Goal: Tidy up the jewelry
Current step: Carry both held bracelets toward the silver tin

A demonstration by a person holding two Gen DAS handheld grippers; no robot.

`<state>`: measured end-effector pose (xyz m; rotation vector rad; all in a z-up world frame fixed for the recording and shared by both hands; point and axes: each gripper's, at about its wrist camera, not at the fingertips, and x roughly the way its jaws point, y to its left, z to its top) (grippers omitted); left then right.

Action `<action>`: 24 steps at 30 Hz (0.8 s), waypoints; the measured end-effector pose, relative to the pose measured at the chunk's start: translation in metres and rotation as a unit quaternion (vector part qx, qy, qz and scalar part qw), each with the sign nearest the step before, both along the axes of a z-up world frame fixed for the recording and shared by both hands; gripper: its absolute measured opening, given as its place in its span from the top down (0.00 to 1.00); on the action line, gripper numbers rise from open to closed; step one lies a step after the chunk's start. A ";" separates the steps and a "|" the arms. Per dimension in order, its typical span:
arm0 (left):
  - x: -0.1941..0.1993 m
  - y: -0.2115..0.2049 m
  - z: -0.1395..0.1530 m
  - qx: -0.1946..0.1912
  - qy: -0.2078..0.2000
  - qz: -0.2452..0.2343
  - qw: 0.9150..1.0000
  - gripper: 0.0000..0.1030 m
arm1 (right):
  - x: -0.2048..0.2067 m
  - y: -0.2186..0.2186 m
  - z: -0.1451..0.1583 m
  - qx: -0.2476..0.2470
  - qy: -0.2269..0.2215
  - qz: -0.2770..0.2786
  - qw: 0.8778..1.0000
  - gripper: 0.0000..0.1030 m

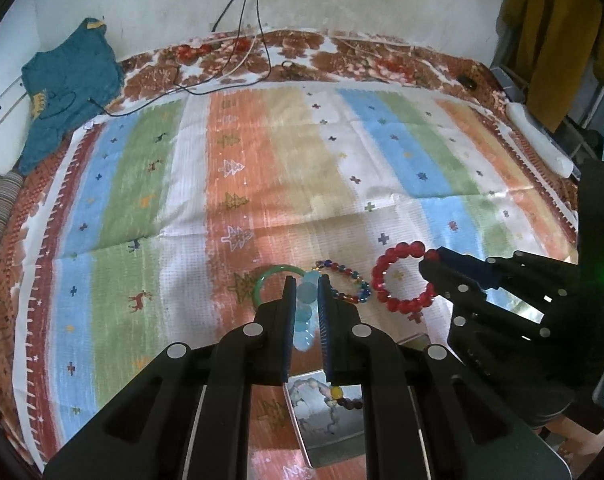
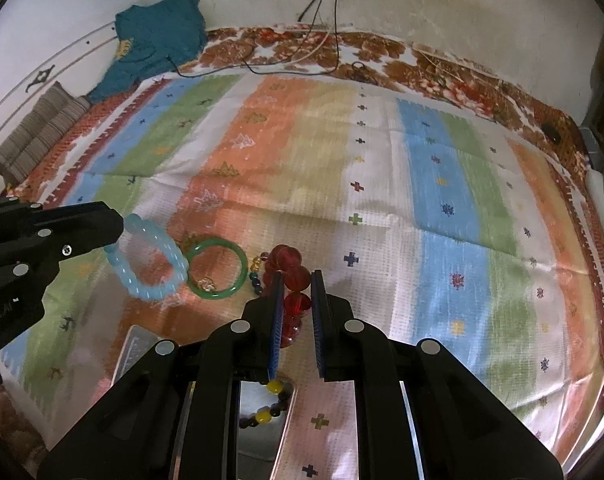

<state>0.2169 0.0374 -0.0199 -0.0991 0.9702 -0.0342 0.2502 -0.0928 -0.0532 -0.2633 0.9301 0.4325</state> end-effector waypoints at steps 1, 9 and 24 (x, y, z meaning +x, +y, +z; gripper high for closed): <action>-0.002 -0.001 0.002 0.000 -0.002 0.000 1.000 0.90 | -0.002 0.000 0.001 0.000 -0.002 0.001 1.000 0.86; -0.021 -0.008 0.018 -0.005 -0.024 -0.008 1.000 0.90 | -0.018 0.001 0.015 0.008 -0.020 0.009 1.000 0.86; -0.052 -0.017 0.026 -0.017 -0.035 -0.015 0.999 0.90 | -0.054 0.004 0.026 0.008 -0.033 0.025 0.999 0.86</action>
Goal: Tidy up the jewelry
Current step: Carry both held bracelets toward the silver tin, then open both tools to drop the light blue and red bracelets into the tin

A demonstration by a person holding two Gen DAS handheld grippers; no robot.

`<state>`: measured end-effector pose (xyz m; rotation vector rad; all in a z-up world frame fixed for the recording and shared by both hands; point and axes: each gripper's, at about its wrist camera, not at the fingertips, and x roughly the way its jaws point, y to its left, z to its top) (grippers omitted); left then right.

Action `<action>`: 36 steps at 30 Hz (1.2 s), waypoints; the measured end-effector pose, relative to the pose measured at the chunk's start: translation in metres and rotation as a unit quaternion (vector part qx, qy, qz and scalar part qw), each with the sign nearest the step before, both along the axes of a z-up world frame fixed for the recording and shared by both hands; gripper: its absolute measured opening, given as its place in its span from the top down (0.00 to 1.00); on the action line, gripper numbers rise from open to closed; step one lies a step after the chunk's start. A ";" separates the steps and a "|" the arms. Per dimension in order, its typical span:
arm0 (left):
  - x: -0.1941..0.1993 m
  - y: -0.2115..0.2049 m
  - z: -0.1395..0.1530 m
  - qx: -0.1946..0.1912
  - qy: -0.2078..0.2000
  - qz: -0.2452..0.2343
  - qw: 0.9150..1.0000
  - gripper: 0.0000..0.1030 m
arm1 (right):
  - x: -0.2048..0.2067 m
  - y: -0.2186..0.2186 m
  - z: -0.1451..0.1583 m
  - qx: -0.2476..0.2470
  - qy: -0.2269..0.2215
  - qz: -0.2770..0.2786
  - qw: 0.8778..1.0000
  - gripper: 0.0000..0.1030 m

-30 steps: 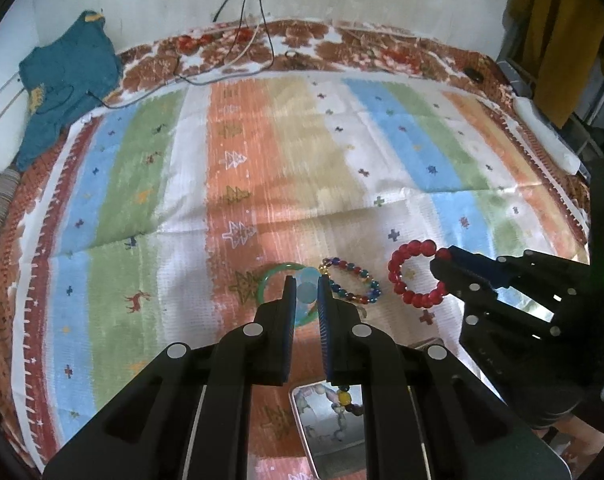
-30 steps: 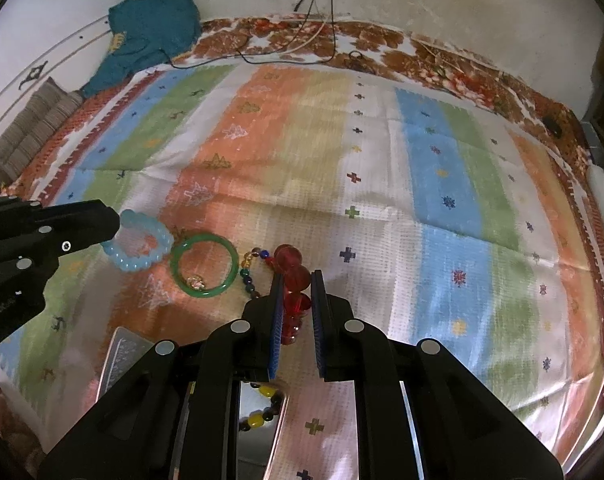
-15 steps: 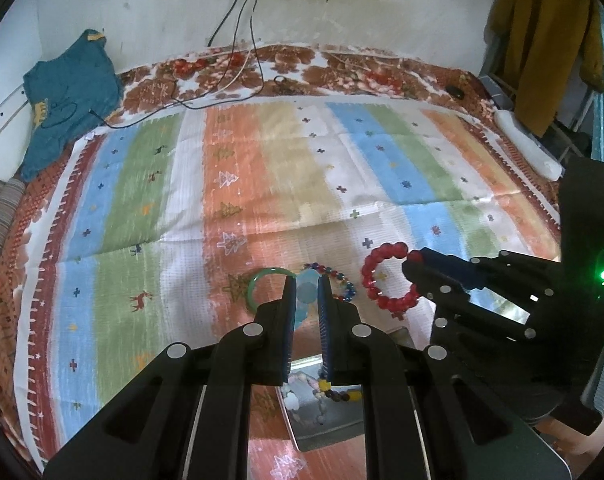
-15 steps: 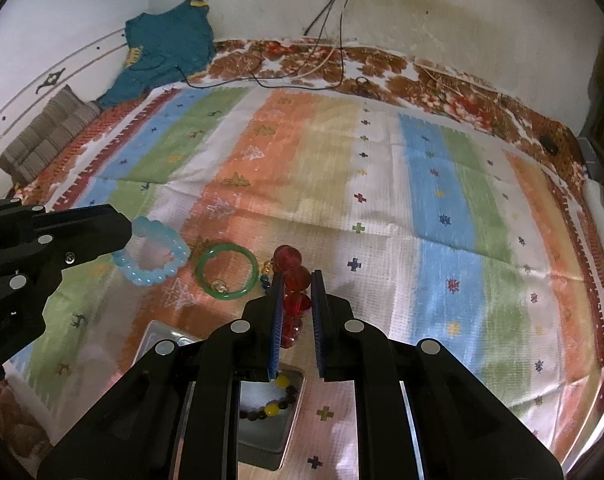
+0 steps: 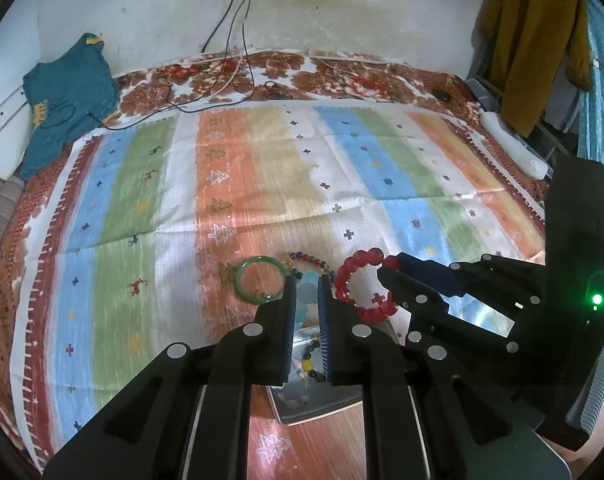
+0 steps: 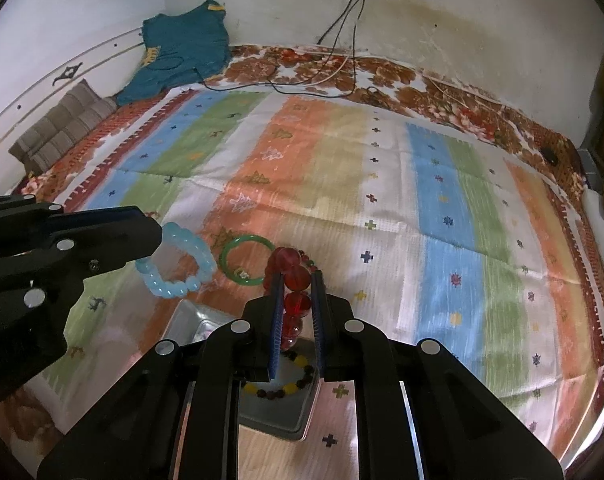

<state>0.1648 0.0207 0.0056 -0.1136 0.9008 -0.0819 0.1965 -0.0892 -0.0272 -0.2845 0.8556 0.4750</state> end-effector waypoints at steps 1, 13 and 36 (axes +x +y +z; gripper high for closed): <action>-0.001 0.000 0.000 -0.001 0.000 0.000 1.000 0.90 | -0.002 0.000 0.000 0.001 0.000 0.000 1.000 0.86; -0.024 -0.004 0.001 0.000 -0.009 -0.001 1.000 0.90 | -0.024 -0.010 -0.001 0.006 0.004 0.000 1.000 0.86; -0.038 0.007 -0.005 -0.004 0.006 0.027 1.000 0.88 | -0.029 -0.032 -0.010 0.006 0.034 -0.032 0.999 0.72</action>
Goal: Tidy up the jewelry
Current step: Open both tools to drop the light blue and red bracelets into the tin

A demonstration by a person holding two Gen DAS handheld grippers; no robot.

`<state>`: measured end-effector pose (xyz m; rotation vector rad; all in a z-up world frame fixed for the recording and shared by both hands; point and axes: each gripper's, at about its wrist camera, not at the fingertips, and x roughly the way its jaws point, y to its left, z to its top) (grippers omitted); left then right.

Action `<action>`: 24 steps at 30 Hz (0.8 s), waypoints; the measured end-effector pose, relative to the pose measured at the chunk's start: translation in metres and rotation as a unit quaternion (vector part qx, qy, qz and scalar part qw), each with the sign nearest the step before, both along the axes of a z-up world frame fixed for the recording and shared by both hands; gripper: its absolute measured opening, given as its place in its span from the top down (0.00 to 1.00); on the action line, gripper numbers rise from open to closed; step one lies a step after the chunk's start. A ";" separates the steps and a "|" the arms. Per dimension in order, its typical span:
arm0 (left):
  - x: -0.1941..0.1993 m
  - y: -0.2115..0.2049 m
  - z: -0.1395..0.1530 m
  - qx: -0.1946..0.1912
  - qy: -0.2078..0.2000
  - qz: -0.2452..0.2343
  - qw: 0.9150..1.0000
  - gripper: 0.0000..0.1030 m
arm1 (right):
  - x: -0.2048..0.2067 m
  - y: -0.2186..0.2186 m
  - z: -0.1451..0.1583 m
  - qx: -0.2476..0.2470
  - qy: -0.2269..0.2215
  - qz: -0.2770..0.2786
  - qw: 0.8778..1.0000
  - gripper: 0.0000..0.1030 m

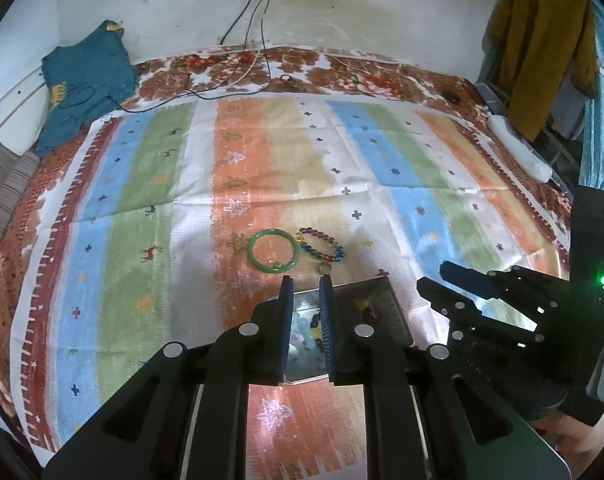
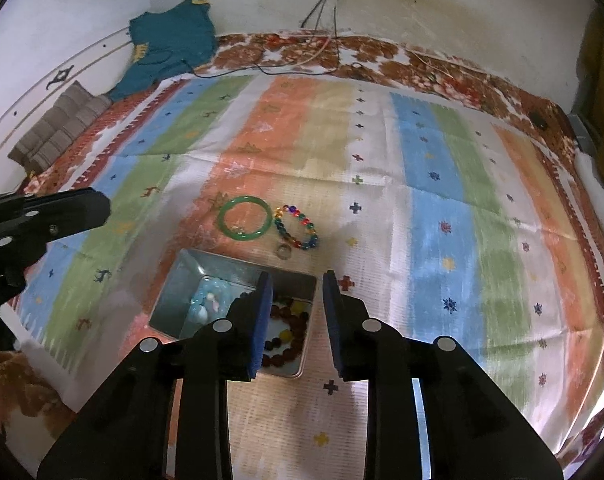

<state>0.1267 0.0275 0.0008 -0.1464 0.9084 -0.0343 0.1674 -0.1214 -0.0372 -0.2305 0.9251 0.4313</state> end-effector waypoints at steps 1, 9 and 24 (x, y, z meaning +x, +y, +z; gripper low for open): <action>0.000 0.001 0.000 0.000 0.000 0.002 1.000 0.86 | 0.002 -0.001 -0.001 0.001 0.002 -0.002 1.000 0.70; 0.006 0.010 -0.006 0.003 0.011 0.018 1.000 0.71 | 0.010 -0.002 -0.004 -0.003 0.012 -0.012 1.000 0.57; 0.050 0.027 -0.024 0.033 0.040 0.042 0.998 0.57 | 0.056 -0.002 -0.018 0.000 0.049 -0.040 0.998 0.37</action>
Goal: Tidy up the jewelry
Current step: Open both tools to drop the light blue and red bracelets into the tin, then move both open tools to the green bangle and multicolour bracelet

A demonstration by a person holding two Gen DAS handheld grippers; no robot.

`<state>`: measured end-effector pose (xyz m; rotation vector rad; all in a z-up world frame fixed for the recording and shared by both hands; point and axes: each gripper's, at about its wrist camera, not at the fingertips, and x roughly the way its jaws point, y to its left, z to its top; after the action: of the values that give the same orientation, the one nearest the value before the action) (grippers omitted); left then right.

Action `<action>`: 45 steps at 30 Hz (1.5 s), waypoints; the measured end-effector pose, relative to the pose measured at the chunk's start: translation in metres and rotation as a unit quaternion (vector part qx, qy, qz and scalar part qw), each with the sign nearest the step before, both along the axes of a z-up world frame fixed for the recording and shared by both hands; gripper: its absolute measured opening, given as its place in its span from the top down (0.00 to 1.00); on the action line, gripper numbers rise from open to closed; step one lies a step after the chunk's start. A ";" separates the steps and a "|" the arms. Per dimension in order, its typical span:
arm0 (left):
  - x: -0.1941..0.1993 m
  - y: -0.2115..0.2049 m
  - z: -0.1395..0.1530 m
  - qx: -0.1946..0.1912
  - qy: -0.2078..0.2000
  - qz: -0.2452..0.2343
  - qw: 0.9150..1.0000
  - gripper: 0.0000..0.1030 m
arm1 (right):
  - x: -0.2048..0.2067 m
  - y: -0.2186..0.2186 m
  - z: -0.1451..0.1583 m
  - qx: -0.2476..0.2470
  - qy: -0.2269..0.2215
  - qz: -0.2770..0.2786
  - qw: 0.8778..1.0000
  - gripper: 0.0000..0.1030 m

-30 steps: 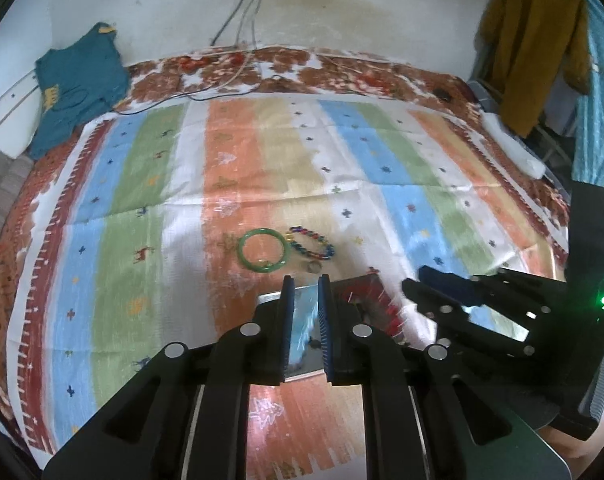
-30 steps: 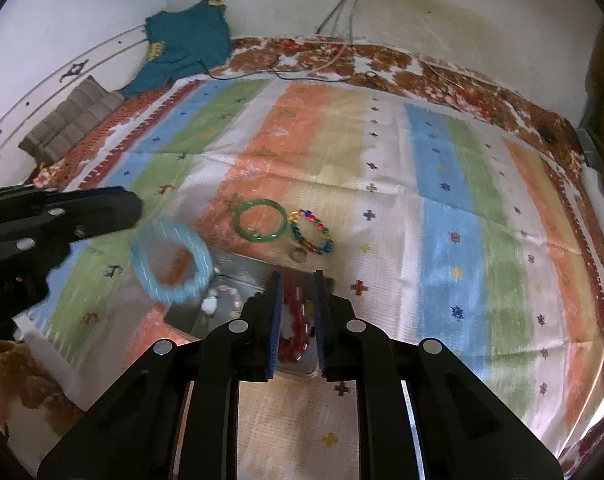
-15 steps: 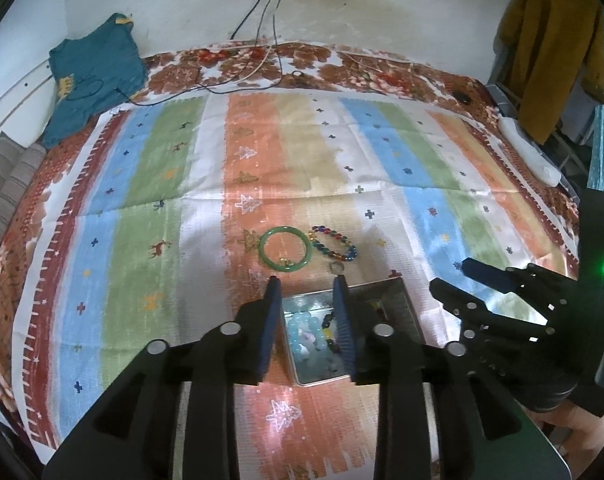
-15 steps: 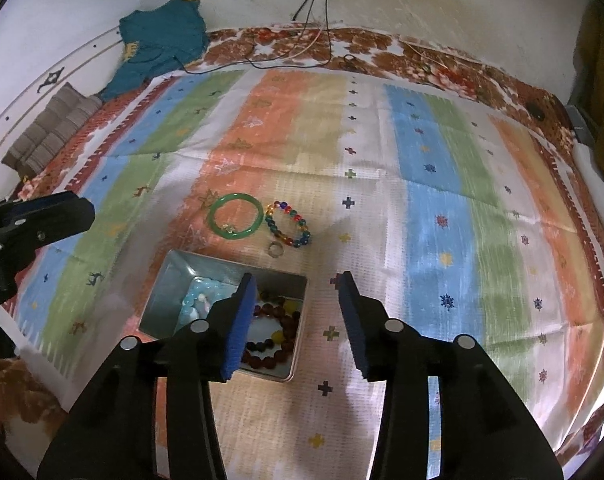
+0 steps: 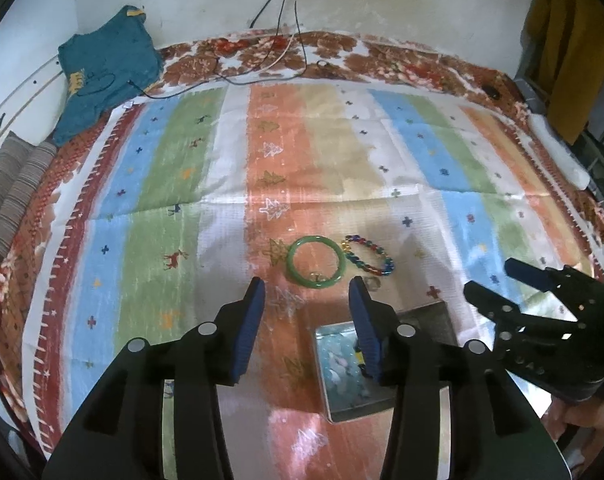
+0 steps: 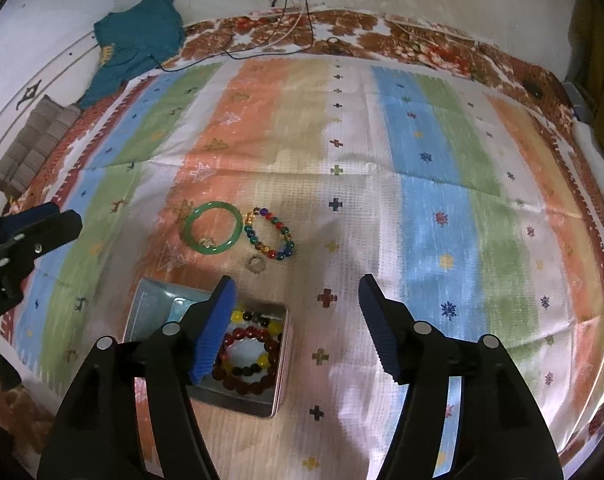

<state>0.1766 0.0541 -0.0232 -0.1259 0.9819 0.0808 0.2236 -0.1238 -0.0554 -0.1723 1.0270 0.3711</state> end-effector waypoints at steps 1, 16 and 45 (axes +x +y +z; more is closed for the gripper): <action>0.002 0.002 -0.002 0.000 0.003 0.000 1.000 0.56 | 0.003 0.001 -0.001 0.000 0.001 0.000 1.000 0.35; 0.047 0.017 -0.032 0.023 0.042 0.009 0.999 0.51 | 0.038 0.013 -0.017 -0.018 0.022 0.002 1.000 0.27; 0.108 0.025 -0.106 0.044 0.117 -0.010 0.992 0.47 | 0.099 0.040 -0.084 -0.075 0.075 -0.006 0.994 0.24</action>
<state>0.2845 0.0791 -0.1292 -0.0263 1.2107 0.1224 0.3223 -0.0839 -0.1393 -0.2771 1.2043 0.2999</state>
